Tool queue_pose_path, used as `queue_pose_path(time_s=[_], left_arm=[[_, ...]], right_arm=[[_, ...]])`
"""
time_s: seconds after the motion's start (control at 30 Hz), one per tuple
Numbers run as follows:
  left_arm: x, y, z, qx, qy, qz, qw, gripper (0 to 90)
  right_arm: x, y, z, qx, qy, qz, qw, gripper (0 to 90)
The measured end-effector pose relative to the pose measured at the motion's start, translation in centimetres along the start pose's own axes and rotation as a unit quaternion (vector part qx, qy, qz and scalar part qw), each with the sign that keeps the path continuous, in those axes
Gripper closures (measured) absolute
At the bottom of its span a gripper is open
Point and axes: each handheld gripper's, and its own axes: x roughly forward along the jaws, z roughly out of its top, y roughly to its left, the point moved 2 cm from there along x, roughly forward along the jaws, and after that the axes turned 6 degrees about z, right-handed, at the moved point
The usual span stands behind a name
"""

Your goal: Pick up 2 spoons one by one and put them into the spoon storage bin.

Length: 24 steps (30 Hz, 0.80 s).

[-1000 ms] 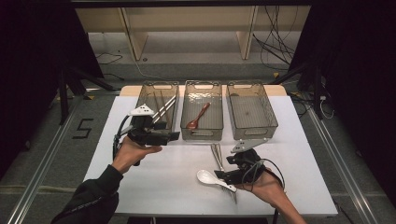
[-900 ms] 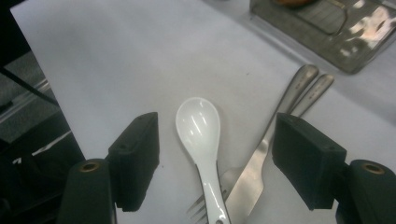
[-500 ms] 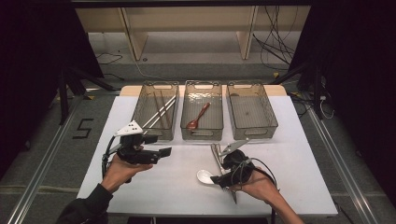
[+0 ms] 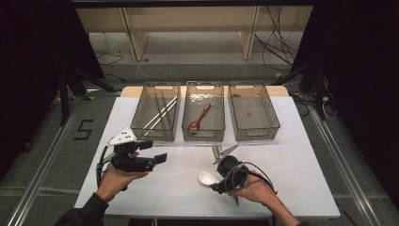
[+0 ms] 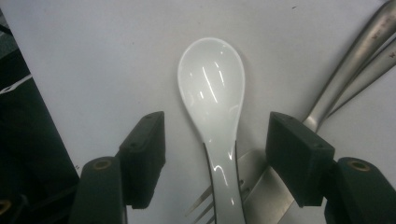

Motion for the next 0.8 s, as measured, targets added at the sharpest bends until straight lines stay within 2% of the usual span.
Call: queue_pose_path(time_s=[0.2,0.37,0.6,0.73,0.8], left_arm=[[-0.2,0.0,-0.4,0.002,0.004,0.001,1.0000,17.6],[-0.5,-0.2,-0.6,-0.001,-0.002,0.001,1.0000,17.3],[-1.0,-0.2,-0.7,0.006,-0.018,-0.001,0.9998,15.9],[-1.1,-0.2,-0.7,0.009,-0.019,0.003,0.9998,15.6],[-1.1,-0.2,-0.8,0.012,-0.018,0.005,0.9998,15.5]], right_arm=[[0.6,0.1,0.0,-0.009,0.022,-0.005,0.9997,42.7],[0.9,0.0,-0.1,-0.014,0.030,-0.009,0.9994,46.4],[1.3,0.0,0.0,-0.020,0.043,-0.015,0.9988,51.7],[1.7,0.2,0.0,-0.029,0.058,-0.021,0.9977,55.1],[1.9,0.4,0.0,-0.024,0.056,-0.025,0.9978,57.4]])
